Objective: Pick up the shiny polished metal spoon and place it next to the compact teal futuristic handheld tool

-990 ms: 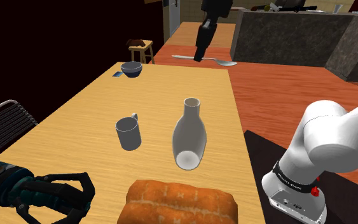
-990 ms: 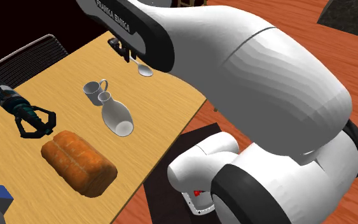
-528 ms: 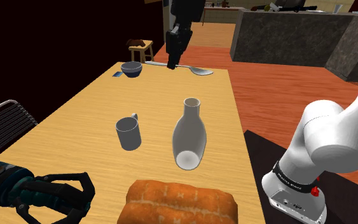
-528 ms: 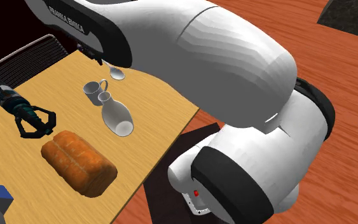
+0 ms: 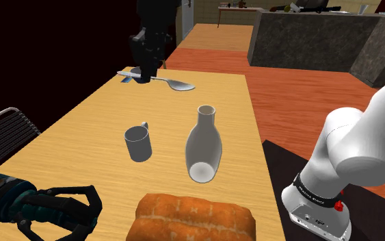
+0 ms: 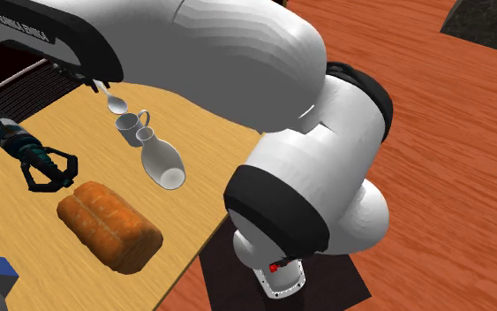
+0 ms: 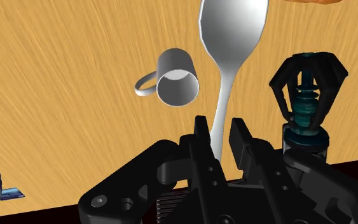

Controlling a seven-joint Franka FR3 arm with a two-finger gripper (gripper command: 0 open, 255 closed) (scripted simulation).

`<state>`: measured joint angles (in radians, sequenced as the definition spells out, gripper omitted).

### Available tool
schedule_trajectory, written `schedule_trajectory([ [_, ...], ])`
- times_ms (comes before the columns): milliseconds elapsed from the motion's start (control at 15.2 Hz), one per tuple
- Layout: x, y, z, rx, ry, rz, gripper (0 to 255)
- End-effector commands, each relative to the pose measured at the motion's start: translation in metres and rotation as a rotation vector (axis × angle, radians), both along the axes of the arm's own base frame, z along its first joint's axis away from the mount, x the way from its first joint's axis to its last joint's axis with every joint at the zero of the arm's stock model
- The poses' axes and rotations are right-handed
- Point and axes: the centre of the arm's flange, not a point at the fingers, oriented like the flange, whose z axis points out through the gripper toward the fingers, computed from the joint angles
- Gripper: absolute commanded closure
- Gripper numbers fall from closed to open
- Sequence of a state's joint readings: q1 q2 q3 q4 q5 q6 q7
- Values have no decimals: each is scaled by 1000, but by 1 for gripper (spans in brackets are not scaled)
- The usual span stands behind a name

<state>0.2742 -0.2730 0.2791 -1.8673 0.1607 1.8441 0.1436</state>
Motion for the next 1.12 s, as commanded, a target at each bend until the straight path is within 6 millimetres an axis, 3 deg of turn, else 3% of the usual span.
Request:
schedule_trajectory([
  [0,10,26,-1,2,0,-1,255],
  [264,24,77,-1,2,0,-1,255],
  [1056,25,81,-59,2,0,-1,255],
])
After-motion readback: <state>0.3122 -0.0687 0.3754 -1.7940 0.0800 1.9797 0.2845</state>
